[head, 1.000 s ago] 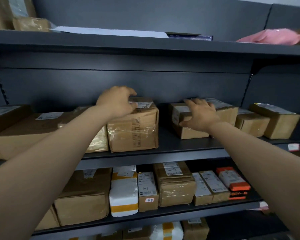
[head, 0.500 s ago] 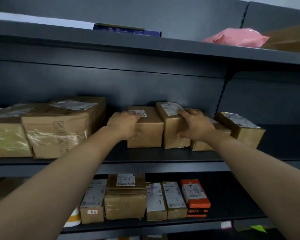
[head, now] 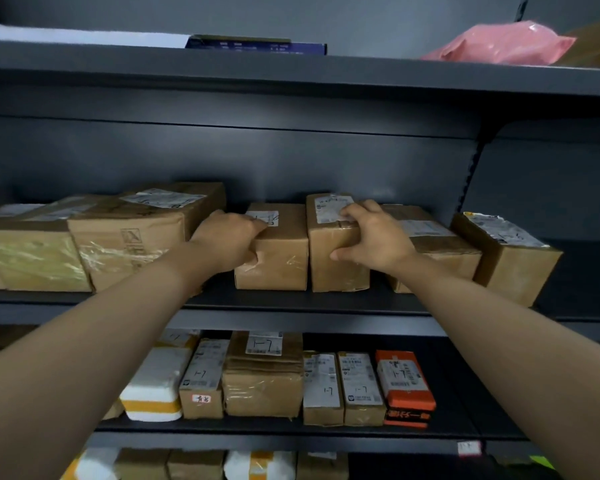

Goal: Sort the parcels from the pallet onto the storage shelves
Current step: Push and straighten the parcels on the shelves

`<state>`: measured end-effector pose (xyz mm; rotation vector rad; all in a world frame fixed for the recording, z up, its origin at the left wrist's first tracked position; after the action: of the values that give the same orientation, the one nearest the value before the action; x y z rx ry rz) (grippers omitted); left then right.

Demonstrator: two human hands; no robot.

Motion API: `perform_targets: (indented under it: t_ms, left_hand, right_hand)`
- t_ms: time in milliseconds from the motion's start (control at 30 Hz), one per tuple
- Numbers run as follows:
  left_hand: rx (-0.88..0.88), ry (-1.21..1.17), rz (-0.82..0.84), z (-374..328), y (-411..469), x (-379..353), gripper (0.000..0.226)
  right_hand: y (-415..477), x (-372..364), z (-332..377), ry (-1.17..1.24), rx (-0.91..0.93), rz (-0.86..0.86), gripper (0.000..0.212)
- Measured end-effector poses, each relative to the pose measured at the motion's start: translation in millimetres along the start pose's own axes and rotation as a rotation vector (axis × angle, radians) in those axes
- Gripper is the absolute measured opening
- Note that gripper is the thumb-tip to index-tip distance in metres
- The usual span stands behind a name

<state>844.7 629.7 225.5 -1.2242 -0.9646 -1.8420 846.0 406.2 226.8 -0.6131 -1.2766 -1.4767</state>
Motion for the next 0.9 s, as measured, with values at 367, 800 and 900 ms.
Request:
perform_targets:
  t_ms: [367, 800, 900]
  left_hand:
    - [0.023, 0.094, 0.039, 20.9, -18.6, 3.7, 0.054]
    - [-0.001, 0.132, 0.028, 33.0, -27.6, 0.4, 0.051]
    - [-0.009, 0.141, 0.012, 33.6, -29.5, -0.2, 0.05]
  right_hand:
    - [-8.1, -4.8, 28.7, -0.02, 0.054, -0.017, 0.078]
    - [-17.0, -9.0, 41.5, -0.084, 0.07, -0.046, 0.079]
    - [-18.4, -9.6, 44.8, -0.105, 0.076, -0.048, 0.077]
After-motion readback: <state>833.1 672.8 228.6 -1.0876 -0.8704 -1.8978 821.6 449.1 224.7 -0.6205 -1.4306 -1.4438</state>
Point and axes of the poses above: each hand's wrist, its own y-axis towards the middle knuckle, its own x-axis out of the back of the hand, z = x × y, the point moved 5 cm from there along y, towards the middle knuckle, and after that the axes turned 6 degrees about -x, right-handed, at the moved point
